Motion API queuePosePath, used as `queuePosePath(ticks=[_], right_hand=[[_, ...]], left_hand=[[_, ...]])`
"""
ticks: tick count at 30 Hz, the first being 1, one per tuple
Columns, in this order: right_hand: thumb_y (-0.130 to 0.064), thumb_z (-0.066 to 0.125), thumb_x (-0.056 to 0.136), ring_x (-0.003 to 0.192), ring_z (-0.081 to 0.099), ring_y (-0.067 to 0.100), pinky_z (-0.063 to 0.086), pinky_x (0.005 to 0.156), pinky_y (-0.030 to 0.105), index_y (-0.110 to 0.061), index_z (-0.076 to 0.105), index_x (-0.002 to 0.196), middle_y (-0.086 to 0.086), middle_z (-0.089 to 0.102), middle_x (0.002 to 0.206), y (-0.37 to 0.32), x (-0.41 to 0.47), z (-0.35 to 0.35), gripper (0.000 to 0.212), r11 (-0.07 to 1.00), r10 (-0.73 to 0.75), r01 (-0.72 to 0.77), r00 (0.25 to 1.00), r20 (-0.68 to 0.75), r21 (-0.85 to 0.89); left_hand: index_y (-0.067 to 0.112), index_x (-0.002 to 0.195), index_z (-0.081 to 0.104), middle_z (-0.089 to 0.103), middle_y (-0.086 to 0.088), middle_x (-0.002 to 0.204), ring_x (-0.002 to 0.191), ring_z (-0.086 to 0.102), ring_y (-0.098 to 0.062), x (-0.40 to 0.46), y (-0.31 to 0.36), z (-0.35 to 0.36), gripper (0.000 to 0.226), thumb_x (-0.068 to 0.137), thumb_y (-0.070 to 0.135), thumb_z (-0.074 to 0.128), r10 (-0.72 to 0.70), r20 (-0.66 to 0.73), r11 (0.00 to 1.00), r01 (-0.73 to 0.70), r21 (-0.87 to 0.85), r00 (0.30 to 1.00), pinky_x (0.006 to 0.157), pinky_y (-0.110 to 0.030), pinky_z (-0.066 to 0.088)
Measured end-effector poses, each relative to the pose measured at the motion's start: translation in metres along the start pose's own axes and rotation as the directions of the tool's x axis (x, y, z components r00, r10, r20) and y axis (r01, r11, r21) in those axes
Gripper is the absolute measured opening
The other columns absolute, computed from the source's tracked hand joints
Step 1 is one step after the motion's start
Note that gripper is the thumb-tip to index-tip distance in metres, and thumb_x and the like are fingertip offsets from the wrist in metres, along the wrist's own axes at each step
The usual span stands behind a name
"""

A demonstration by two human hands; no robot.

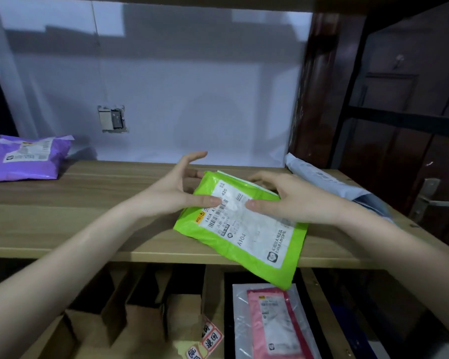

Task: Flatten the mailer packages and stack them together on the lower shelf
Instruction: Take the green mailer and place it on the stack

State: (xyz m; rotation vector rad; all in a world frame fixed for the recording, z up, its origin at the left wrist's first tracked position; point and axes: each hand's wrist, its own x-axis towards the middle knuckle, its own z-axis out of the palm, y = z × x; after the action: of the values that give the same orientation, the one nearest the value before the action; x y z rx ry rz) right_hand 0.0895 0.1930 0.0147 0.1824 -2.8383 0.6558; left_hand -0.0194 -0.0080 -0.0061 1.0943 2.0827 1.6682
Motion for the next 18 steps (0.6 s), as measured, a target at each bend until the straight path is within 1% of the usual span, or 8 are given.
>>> queuePosePath(ticks=[2, 4, 7, 10, 12, 14, 16, 18], right_hand=[[-0.037, 0.060, 0.087, 0.093, 0.065, 0.016, 0.049, 0.087, 0.040, -0.014, 0.061, 0.105, 0.001, 0.069, 0.099, -0.002, -0.022, -0.006, 0.030, 0.996, -0.007, 0.008, 1.000, -0.021, 0.085], [-0.033, 0.060, 0.089, 0.084, 0.067, 0.017, 0.051, 0.077, 0.033, -0.011, 0.063, 0.098, 0.004, 0.070, 0.091, -0.005, -0.046, -0.011, 0.024, 0.983, -0.019, 0.016, 1.000, 0.017, 0.180], [-0.021, 0.065, 0.087, 0.074, 0.068, 0.003, 0.051, 0.062, 0.017, -0.009, 0.065, 0.101, -0.002, 0.074, 0.088, -0.005, -0.081, -0.011, 0.019, 0.940, -0.025, -0.019, 0.992, 0.124, 0.340], [-0.021, 0.069, 0.082, 0.071, 0.067, 0.002, 0.050, 0.062, 0.018, -0.013, 0.066, 0.093, -0.003, 0.075, 0.082, 0.004, -0.109, -0.003, 0.013, 0.939, -0.018, -0.020, 0.994, 0.105, 0.345], [-0.022, 0.071, 0.081, 0.069, 0.066, 0.006, 0.049, 0.063, 0.025, -0.015, 0.063, 0.083, 0.004, 0.075, 0.082, 0.010, -0.127, 0.004, 0.011, 0.937, 0.011, -0.041, 0.996, 0.087, 0.346], [-0.021, 0.071, 0.080, 0.067, 0.066, 0.011, 0.049, 0.063, 0.028, -0.011, 0.060, 0.079, 0.010, 0.074, 0.084, 0.019, -0.144, 0.012, 0.015, 0.917, 0.048, -0.080, 0.995, 0.091, 0.392], [-0.023, 0.072, 0.080, 0.074, 0.069, 0.030, 0.047, 0.065, 0.034, -0.003, 0.057, 0.081, 0.024, 0.069, 0.088, 0.030, -0.159, 0.023, 0.025, 0.897, 0.084, -0.121, 0.991, 0.104, 0.425], [-0.029, 0.073, 0.078, 0.085, 0.059, 0.052, 0.045, 0.067, 0.040, 0.001, 0.055, 0.083, 0.034, 0.063, 0.090, 0.042, -0.170, 0.039, 0.036, 0.883, 0.138, -0.185, 0.981, 0.137, 0.432]], left_hand=[[0.031, 0.135, 0.039, 0.060, 0.004, 0.116, 0.098, 0.067, -0.009, -0.011, 0.008, 0.014, 0.089, 0.062, 0.005, 0.083, 0.007, -0.028, 0.995, -0.009, -0.100, 1.000, 0.081, -0.026, 0.056], [0.028, 0.127, 0.050, 0.066, 0.003, 0.114, 0.100, 0.066, -0.011, -0.023, 0.017, 0.029, 0.078, 0.060, 0.005, 0.083, 0.010, -0.019, 0.992, -0.013, -0.129, 1.000, 0.085, -0.028, 0.056], [0.026, 0.115, 0.058, 0.071, -0.001, 0.101, 0.087, 0.069, -0.013, -0.045, 0.028, 0.054, 0.058, 0.065, 0.006, 0.079, 0.000, 0.025, 0.992, 0.003, -0.129, 1.000, 0.073, -0.026, 0.057], [0.022, 0.115, 0.060, 0.072, 0.003, 0.103, 0.089, 0.068, -0.007, -0.072, 0.033, 0.076, 0.042, 0.075, 0.014, 0.070, -0.018, 0.107, 1.000, 0.020, -0.017, 0.994, 0.072, -0.020, 0.054], [0.027, 0.113, 0.061, 0.071, 0.008, 0.108, 0.094, 0.067, -0.006, -0.090, 0.030, 0.085, 0.040, 0.075, 0.023, 0.073, -0.102, 0.240, 0.993, 0.085, 0.082, 0.965, 0.075, -0.021, 0.055], [0.026, 0.109, 0.061, 0.073, 0.008, 0.103, 0.089, 0.069, -0.007, -0.105, 0.020, 0.094, 0.039, 0.072, 0.024, 0.075, -0.216, 0.334, 0.973, 0.173, 0.156, 0.917, 0.067, -0.022, 0.056], [0.017, 0.106, 0.062, 0.074, 0.000, 0.099, 0.082, 0.070, -0.011, -0.114, 0.004, 0.105, 0.033, 0.075, 0.019, 0.072, -0.281, 0.355, 0.956, 0.231, 0.179, 0.891, 0.059, -0.019, 0.053], [0.010, 0.103, 0.063, 0.074, -0.007, 0.096, 0.079, 0.071, -0.015, -0.118, -0.016, 0.115, 0.026, 0.078, 0.014, 0.070, -0.323, 0.335, 0.945, 0.282, 0.165, 0.885, 0.058, -0.018, 0.052]])
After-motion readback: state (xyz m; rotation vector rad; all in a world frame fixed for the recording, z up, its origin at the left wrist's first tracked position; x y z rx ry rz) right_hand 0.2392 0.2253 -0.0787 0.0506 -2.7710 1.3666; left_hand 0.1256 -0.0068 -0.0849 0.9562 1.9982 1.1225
